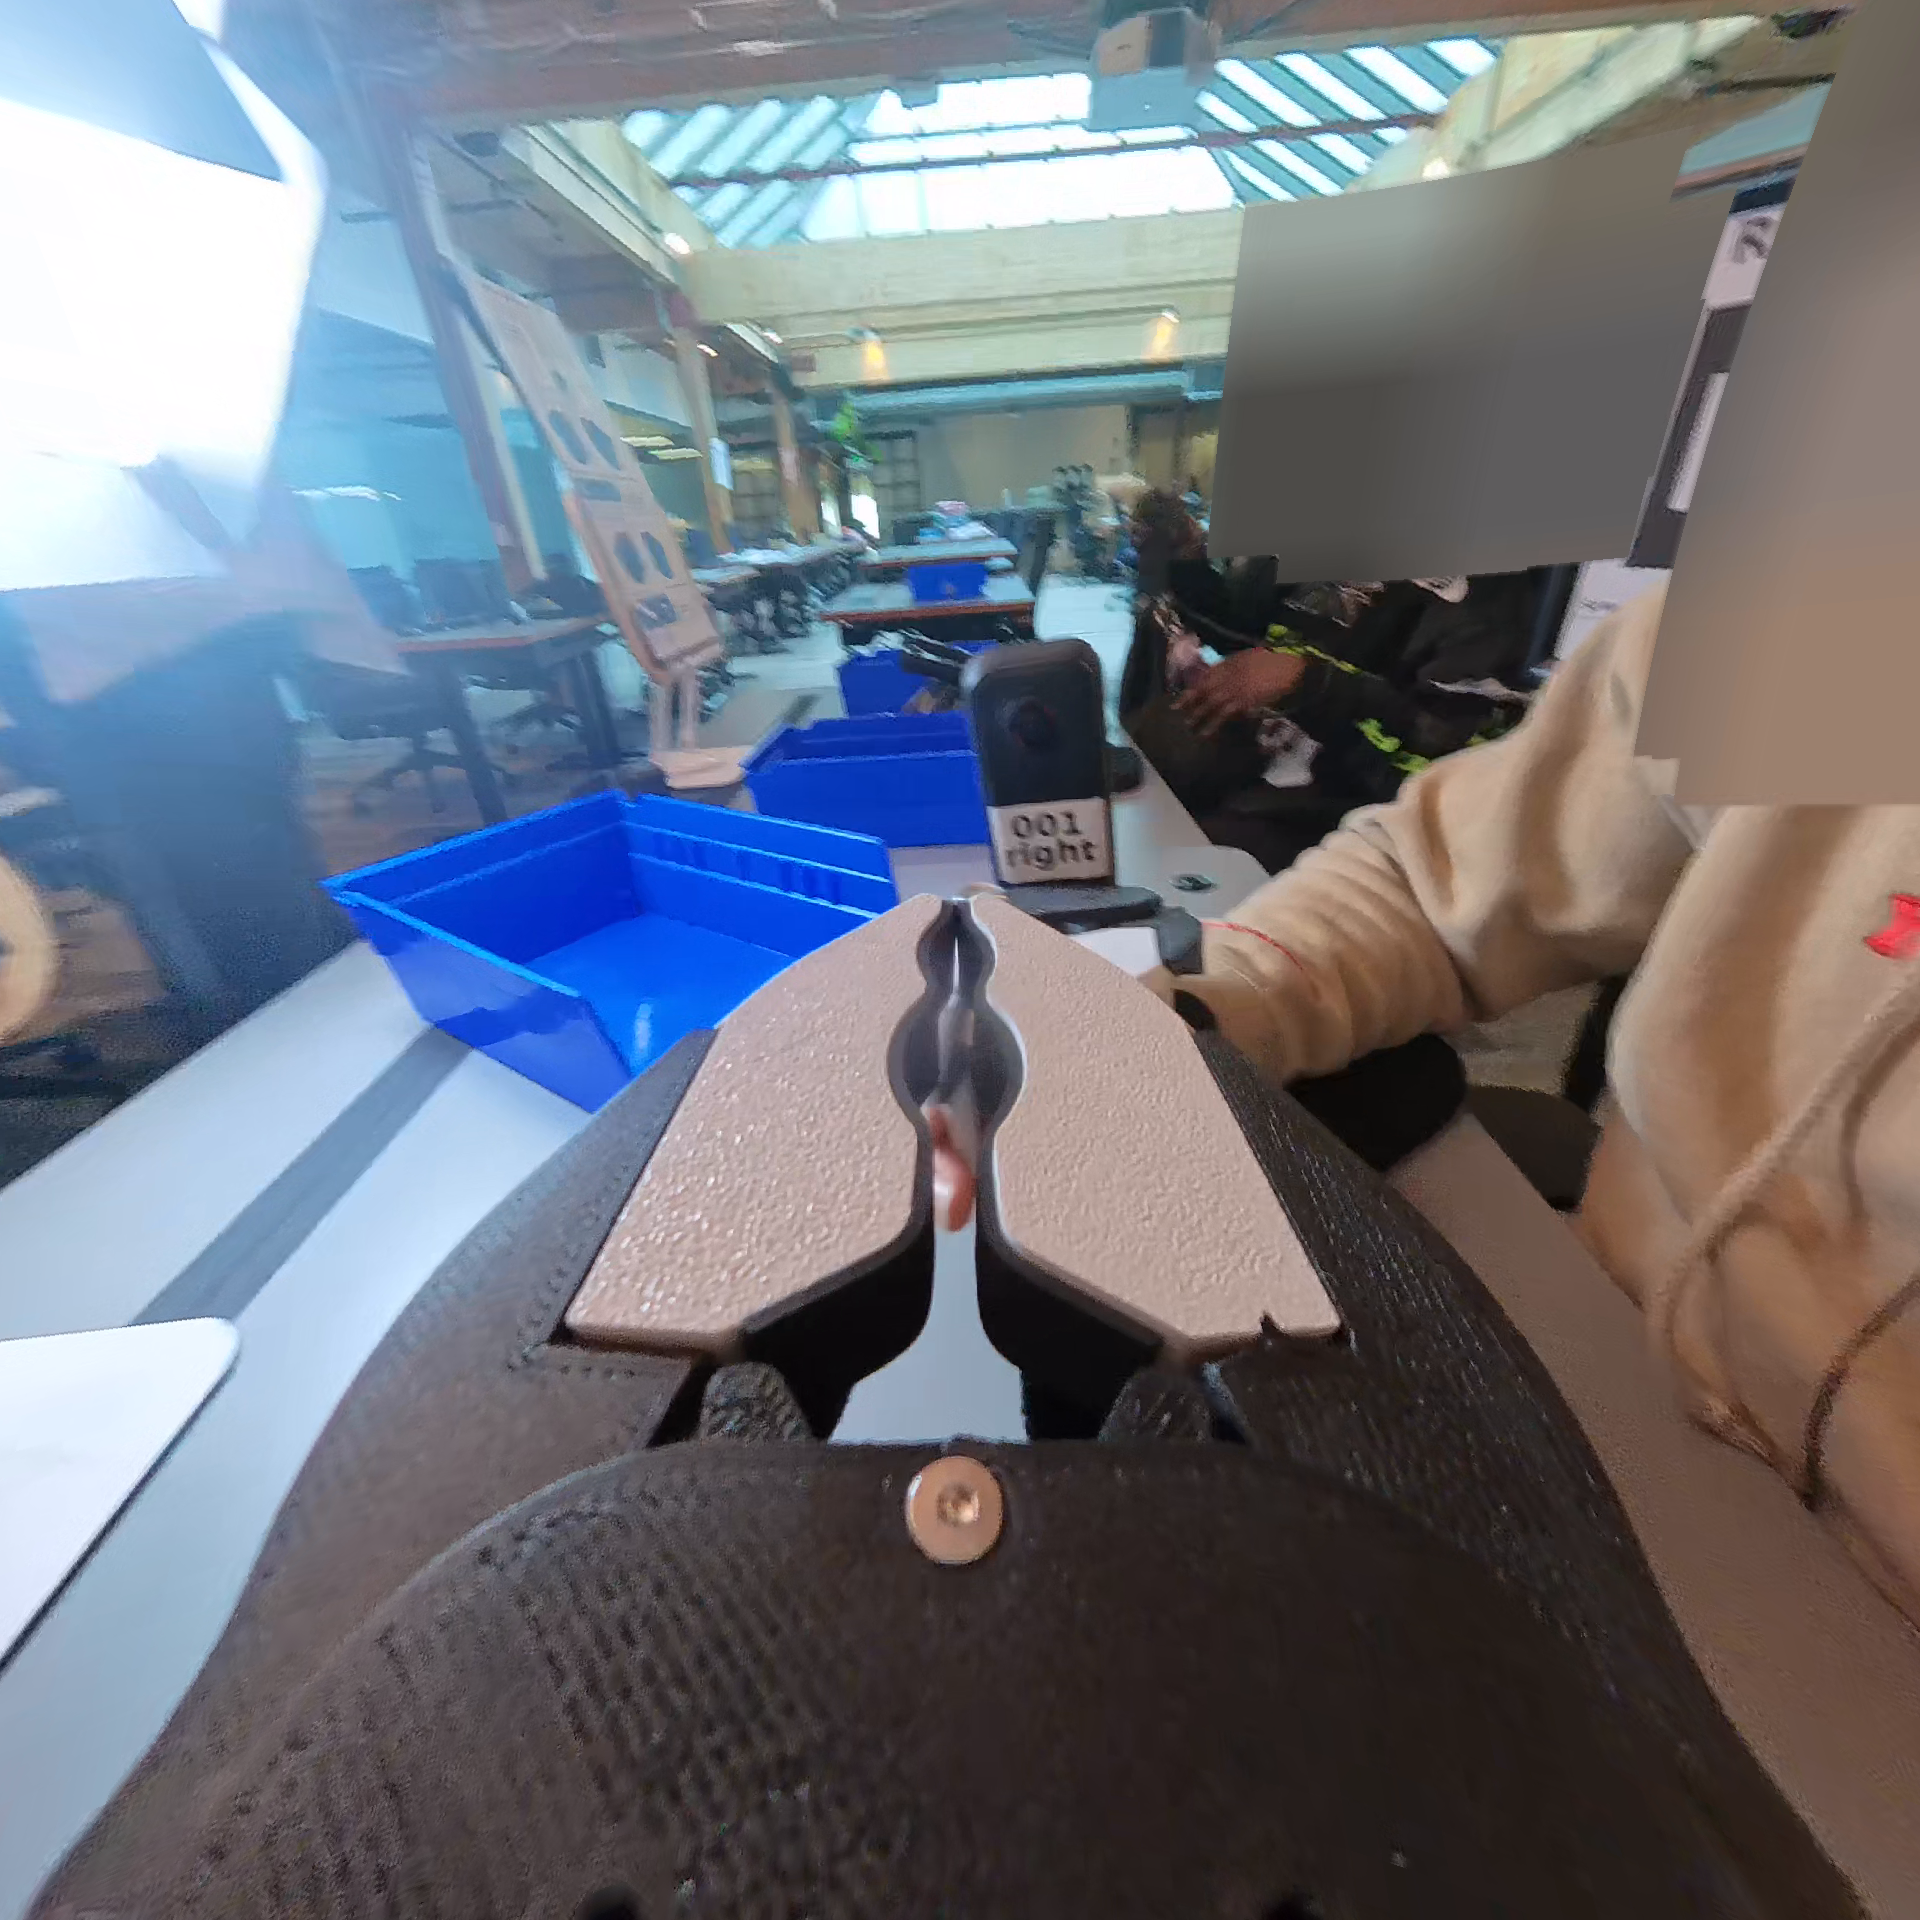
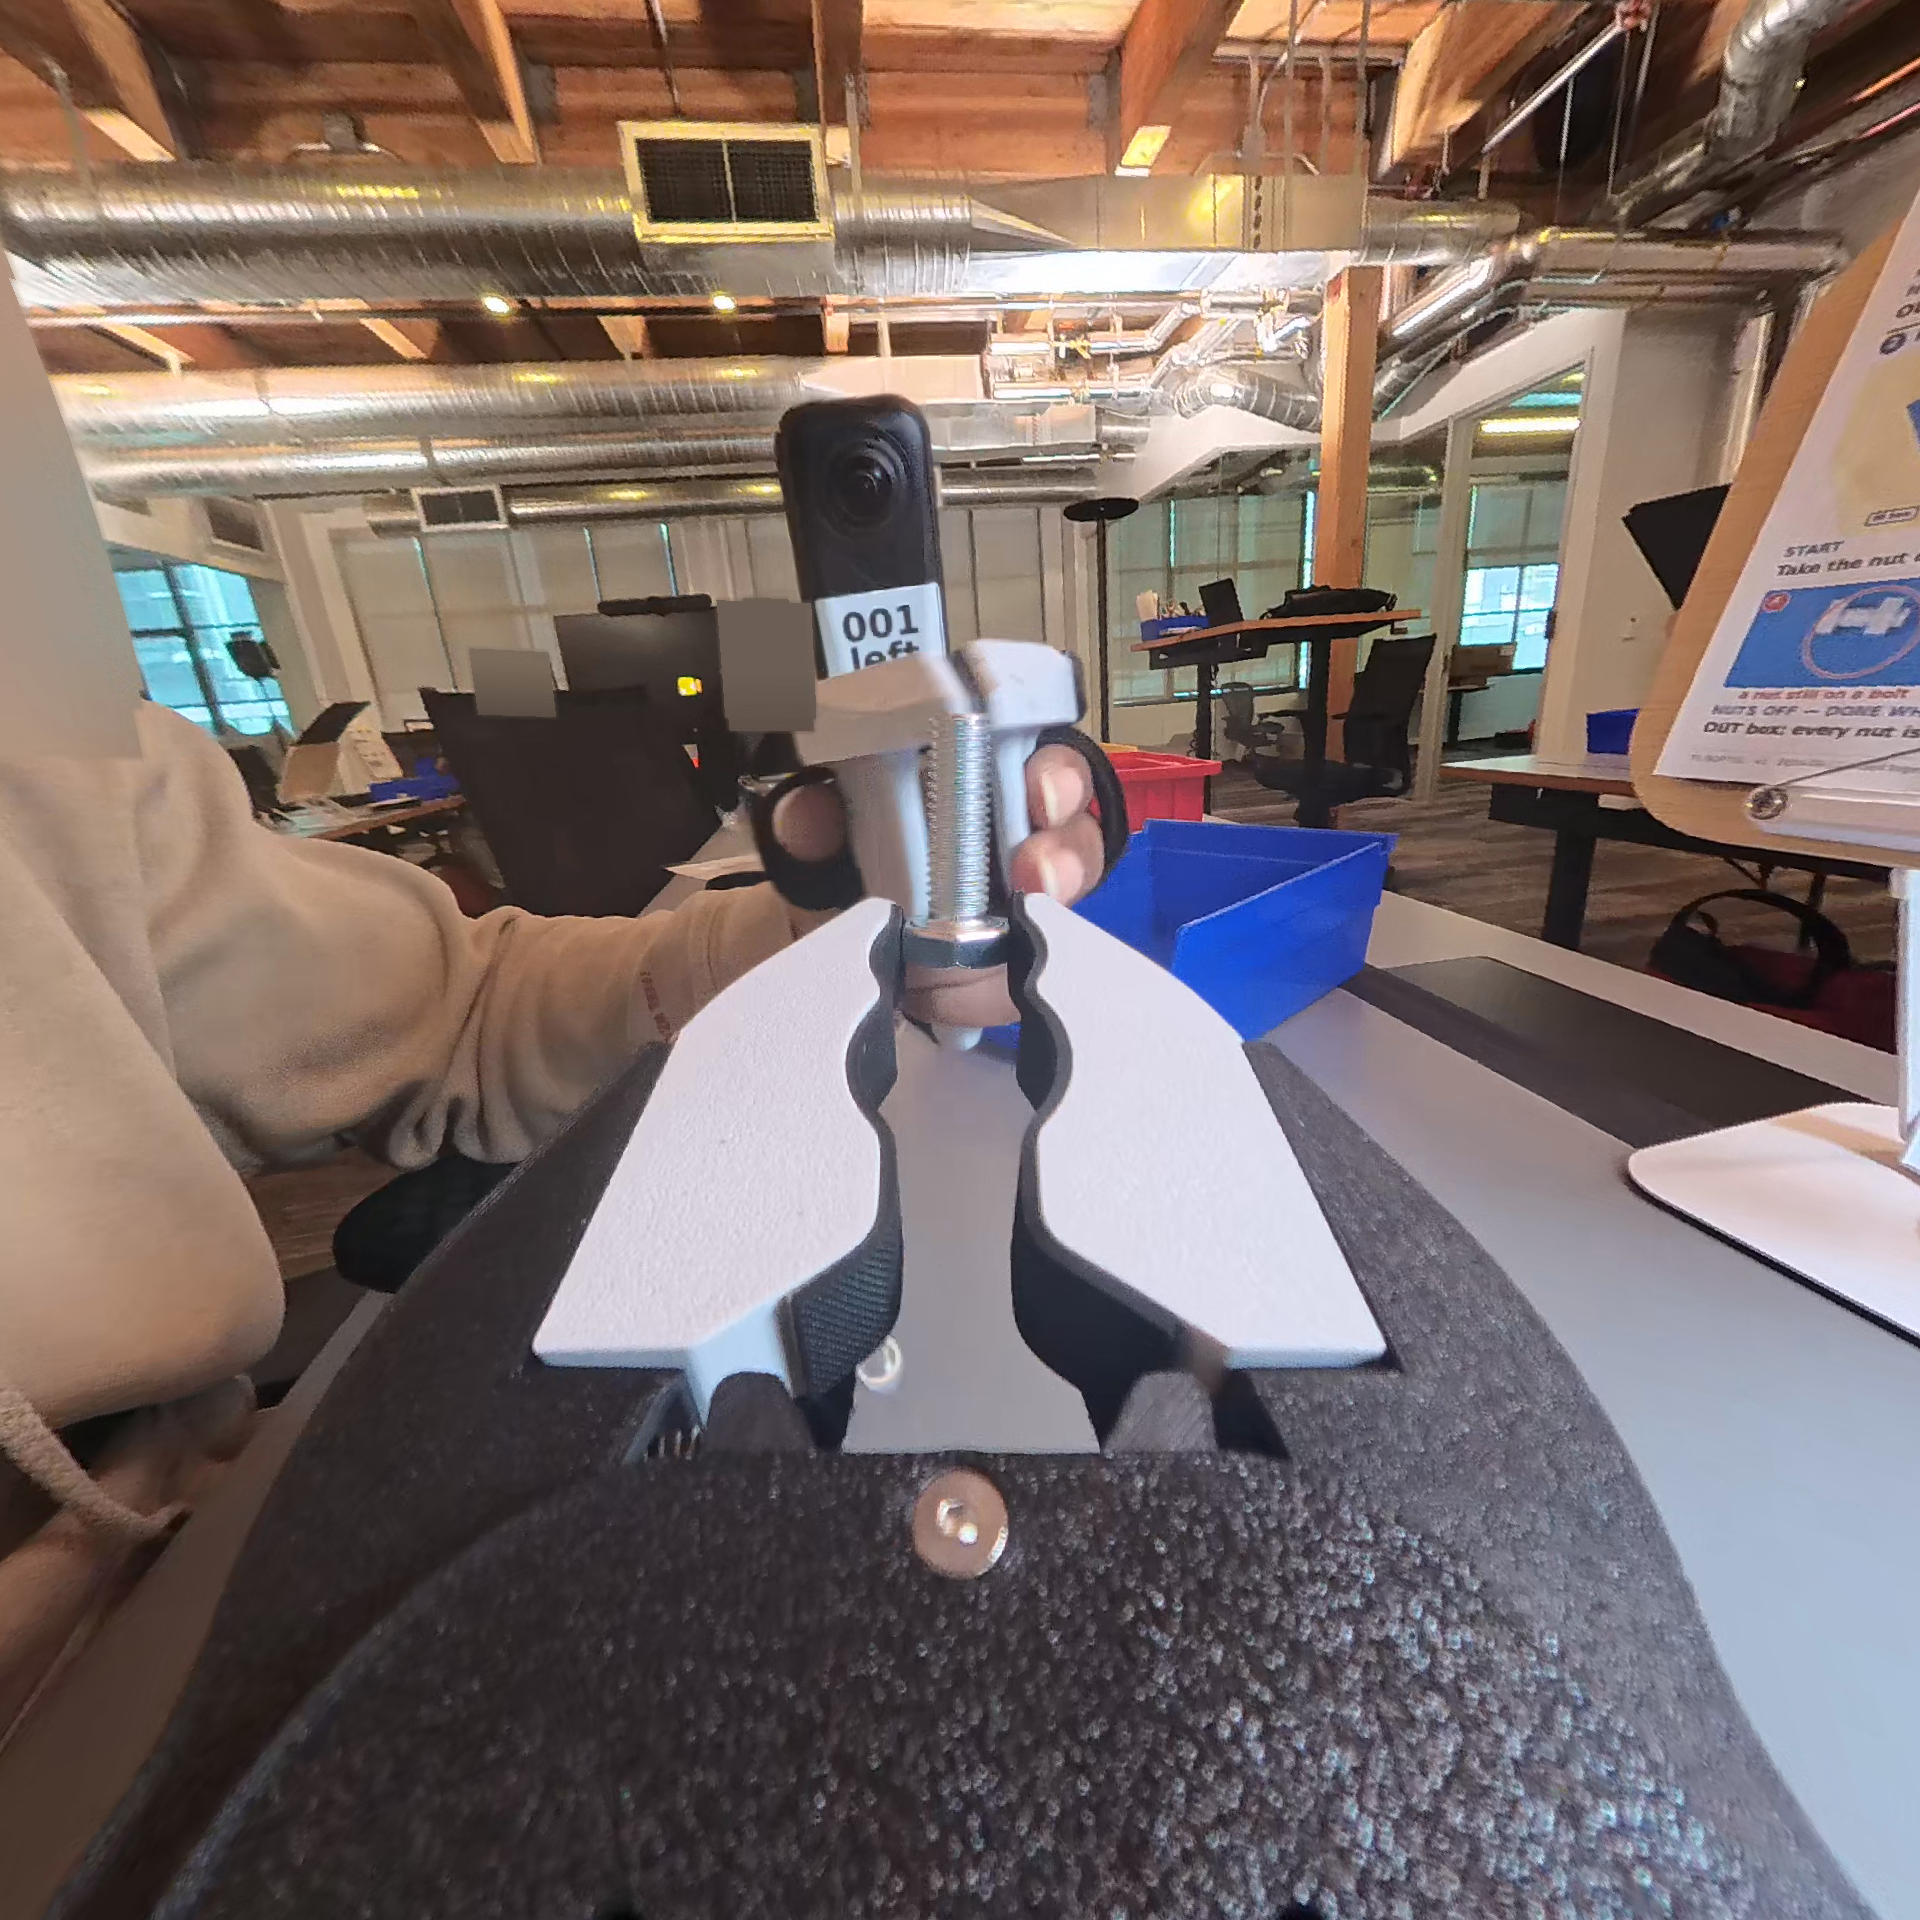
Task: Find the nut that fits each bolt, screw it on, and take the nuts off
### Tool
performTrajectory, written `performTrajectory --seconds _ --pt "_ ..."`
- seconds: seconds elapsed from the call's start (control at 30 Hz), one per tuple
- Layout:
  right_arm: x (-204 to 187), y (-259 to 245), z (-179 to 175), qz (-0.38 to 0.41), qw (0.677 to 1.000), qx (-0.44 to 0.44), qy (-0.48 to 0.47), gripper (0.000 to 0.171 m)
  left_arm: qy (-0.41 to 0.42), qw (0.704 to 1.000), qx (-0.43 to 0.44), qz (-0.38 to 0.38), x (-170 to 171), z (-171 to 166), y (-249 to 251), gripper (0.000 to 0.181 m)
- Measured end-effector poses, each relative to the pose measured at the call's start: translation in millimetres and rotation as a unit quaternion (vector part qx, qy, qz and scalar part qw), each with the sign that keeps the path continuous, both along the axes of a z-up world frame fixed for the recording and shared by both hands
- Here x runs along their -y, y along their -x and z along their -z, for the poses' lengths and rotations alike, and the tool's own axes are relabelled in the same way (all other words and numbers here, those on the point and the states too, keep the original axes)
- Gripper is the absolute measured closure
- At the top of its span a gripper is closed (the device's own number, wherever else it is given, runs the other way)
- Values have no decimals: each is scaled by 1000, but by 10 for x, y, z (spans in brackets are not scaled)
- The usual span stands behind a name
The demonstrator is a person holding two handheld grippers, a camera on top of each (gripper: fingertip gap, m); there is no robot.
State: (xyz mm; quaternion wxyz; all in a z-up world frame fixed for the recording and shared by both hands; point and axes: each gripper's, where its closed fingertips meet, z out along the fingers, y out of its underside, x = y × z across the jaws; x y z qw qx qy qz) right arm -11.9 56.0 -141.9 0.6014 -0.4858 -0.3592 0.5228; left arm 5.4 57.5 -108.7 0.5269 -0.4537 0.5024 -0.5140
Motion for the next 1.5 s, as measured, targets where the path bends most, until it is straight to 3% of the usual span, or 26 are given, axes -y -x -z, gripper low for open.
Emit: performTrajectory --seconds 0.3,0.47,0.7,0.8,0.87,1.03,1.1,1.3,1.5 --pt "-137 -53 109 25 999 28 12 152 2 995 -8 -101 -435 -107 594 178" --pt "-101 24 191 11 999 43 17 152 -10 990 30 -136 -430 -309 883 181" --pt "-114 70 271 7 998 55 29 152 -27 991 -8 -130 -270 -176 870 180" --pt "-144 61 299 10 998 58 33 152 -24 994 -81 -73 -18 93 768 176" --pt "-162 42 299 12 998 60 33 152 -11 987 -158 -19 247 441 709 167" --pt "-197 -2 289 12 997 73 27 152 7 935 -348 68 962 1496 737 150" --pt "-212 1 314 11 996 77 32 152 -2 912 -403 76 1146 1771 789 145" --pt "-200 43 373 11 995 94 34 152 -42 879 -469 76 1339 2044 840 142" --pt "-188 43 376 12 995 97 34 152 -61 874 -478 67 1312 2149 830 163"
